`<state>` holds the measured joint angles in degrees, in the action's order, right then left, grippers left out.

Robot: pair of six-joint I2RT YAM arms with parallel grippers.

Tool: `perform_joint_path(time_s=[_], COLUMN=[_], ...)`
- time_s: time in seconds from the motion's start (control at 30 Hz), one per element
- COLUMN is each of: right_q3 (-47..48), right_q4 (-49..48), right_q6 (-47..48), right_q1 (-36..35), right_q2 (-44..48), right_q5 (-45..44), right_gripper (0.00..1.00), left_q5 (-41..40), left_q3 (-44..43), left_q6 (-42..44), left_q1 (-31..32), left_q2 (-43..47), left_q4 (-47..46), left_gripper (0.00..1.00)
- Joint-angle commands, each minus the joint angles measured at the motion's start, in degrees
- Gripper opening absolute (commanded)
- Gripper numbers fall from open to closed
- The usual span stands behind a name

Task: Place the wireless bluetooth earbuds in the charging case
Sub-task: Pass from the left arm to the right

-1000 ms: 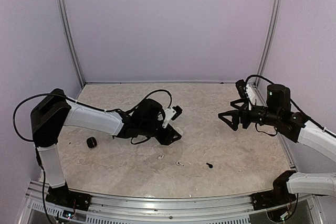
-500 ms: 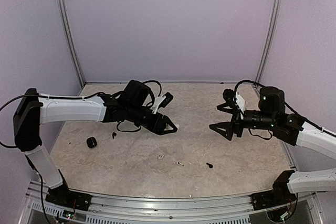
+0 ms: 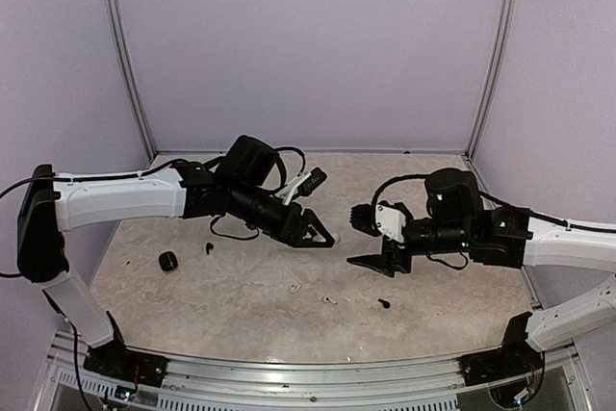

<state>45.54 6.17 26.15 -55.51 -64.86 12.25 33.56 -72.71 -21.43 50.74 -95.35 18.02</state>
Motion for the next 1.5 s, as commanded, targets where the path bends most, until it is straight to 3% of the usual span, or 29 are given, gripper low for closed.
perform_joint_path(time_s=[0.0, 1.13, 1.27, 1.33, 1.4, 1.47], right_q3=[3.2, 5.4, 5.2, 4.8, 4.3, 3.6], right_q4=[2.1, 2.8, 2.3, 1.8, 1.0, 0.0], right_q6=[4.7, 11.3, 10.2, 9.0, 7.4, 6.0], right_q1=[-1.6, -6.6, -6.6, -6.6, -6.6, -6.6], right_q2=[-2.7, -8.5, -7.7, -6.9, -5.8, -4.8], right_q5=[-3.8, -13.5, -12.4, -12.3, -10.9, -10.6], right_gripper=[0.71, 0.27, 0.22, 0.22, 0.2, 0.19], left_q5=[1.9, 4.8, 4.4, 4.1, 3.4, 2.9], left_q3=[-2.5, -5.2, -5.2, -4.9, -3.7, -1.6], left_q6=[-0.4, -2.4, -2.4, -2.3, -2.5, -2.4], left_q1=[1.1, 2.6, 2.4, 1.7, 0.3, -1.3], left_q2=[0.4, -2.6, -2.3, -1.4, 0.4, 2.9], left_q4=[1.5, 1.8, 1.4, 1.1, -0.5, -3.1], left_gripper=[0.42, 0.4, 0.56, 0.69, 0.89, 0.98])
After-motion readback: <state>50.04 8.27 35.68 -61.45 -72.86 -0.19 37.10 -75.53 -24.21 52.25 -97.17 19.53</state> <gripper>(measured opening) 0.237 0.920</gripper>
